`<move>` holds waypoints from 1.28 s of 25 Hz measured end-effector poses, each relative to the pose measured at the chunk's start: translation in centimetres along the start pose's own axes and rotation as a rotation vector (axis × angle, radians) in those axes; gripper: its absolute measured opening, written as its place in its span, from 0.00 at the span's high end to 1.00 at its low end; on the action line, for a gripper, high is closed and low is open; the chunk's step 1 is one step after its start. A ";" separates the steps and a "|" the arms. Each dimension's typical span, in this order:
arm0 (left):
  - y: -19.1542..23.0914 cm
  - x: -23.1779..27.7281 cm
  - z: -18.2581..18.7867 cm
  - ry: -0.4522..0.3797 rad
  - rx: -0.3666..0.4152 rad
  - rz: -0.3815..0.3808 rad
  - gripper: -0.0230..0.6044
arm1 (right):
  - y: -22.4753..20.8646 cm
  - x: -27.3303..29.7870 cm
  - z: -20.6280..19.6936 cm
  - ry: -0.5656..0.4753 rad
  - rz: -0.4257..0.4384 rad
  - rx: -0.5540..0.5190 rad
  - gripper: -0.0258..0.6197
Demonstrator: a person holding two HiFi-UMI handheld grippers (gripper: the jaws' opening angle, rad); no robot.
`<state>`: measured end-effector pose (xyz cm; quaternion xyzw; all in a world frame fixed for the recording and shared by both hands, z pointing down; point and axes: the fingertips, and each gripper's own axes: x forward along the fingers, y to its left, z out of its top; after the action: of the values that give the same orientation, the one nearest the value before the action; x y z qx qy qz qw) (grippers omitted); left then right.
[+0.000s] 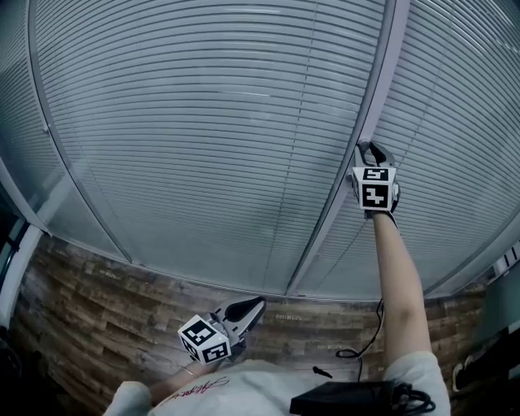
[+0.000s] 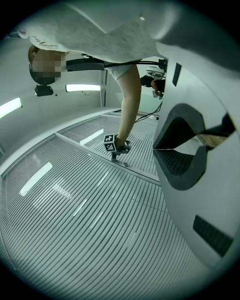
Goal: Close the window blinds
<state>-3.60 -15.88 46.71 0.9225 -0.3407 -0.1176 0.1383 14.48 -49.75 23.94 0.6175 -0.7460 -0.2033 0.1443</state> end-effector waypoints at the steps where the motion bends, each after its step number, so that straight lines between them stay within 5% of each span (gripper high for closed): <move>1: 0.1 0.1 -0.1 -0.002 0.001 -0.002 0.93 | 0.0 0.0 0.0 0.007 -0.006 -0.078 0.75; 12: -0.3 -0.1 -0.2 -0.006 0.001 0.003 0.93 | 0.8 -0.3 0.5 0.032 -0.021 -0.763 0.75; 22: -0.5 0.2 -0.2 -0.011 0.003 0.010 0.93 | 1.1 0.0 -0.2 0.021 -0.054 -1.237 0.75; 29: -0.5 0.3 -0.4 -0.007 -0.002 0.008 0.93 | 1.2 -1.7 -0.2 -0.022 -0.047 -1.097 0.75; 32: -0.6 0.6 -0.5 -0.003 -0.010 0.004 0.93 | 1.8 -3.6 1.0 -0.088 -0.042 -0.790 0.75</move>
<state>-2.67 -15.75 46.95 0.9209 -0.3421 -0.1202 0.1427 13.21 -45.84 24.09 0.5200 -0.6031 -0.5040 0.3344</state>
